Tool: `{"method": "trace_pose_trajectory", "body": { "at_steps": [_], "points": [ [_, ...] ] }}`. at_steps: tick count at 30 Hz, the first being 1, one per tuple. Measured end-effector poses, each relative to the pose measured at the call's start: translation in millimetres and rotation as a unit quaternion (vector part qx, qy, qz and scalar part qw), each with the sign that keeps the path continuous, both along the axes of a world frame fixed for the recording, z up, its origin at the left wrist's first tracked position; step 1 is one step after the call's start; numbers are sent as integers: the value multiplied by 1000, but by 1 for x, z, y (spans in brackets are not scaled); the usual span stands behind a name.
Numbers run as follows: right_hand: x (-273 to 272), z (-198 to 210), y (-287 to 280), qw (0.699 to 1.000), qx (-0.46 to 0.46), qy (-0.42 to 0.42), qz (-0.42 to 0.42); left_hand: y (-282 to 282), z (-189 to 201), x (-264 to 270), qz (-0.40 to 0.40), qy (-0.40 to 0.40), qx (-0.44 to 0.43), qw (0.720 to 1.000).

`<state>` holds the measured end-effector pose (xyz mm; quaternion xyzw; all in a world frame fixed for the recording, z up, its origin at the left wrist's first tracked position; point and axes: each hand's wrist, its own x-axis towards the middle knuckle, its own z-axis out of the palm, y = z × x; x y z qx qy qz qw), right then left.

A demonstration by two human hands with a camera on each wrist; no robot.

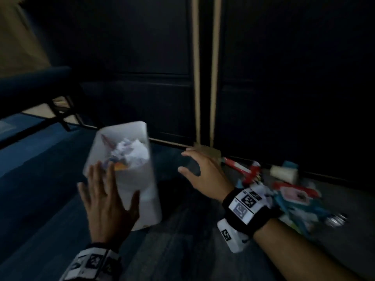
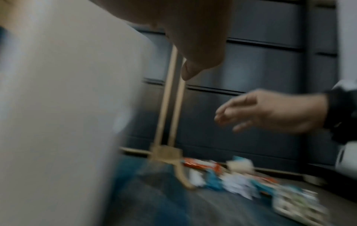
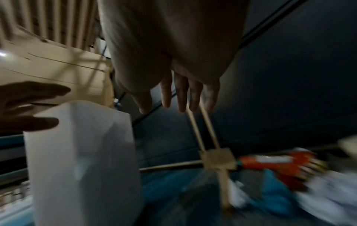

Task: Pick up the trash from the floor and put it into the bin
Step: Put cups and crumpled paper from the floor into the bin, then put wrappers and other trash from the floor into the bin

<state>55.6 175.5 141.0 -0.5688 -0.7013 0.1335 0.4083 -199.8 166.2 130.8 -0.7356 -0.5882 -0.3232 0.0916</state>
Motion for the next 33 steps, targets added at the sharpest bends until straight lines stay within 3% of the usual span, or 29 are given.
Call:
{"method": "trace_pose_trajectory", "body": {
  "at_steps": [4,8,12,16,17,19,23,30,33],
  "points": [
    [64,-59,-64,993,-61,-1,-98,-26,-12,52,-129,4,18,991],
    [113,-114,-132,976,-136,-34,-164,-47,-64,113,-279,15,-35,960],
    [152,-157,-188,949,-219,-57,-219,-80,-120,174,-435,72,-141,886],
    [187,-175,-220,928,-251,-68,-267,-109,-166,229,-459,193,-325,804],
    [195,-177,-223,926,-251,-62,-275,-114,-176,241,-478,201,-354,779],
    [206,-177,-223,922,-252,-45,-292,-122,-191,264,-506,216,-358,755],
    [220,-176,-207,894,-285,-8,-345,-138,-199,299,-470,249,-364,765],
    [227,-192,-177,894,-323,66,-304,-138,-208,326,-446,326,-375,744],
    [227,-201,-174,900,-317,46,-296,-135,-201,331,-482,281,-356,750]
  ]
}}
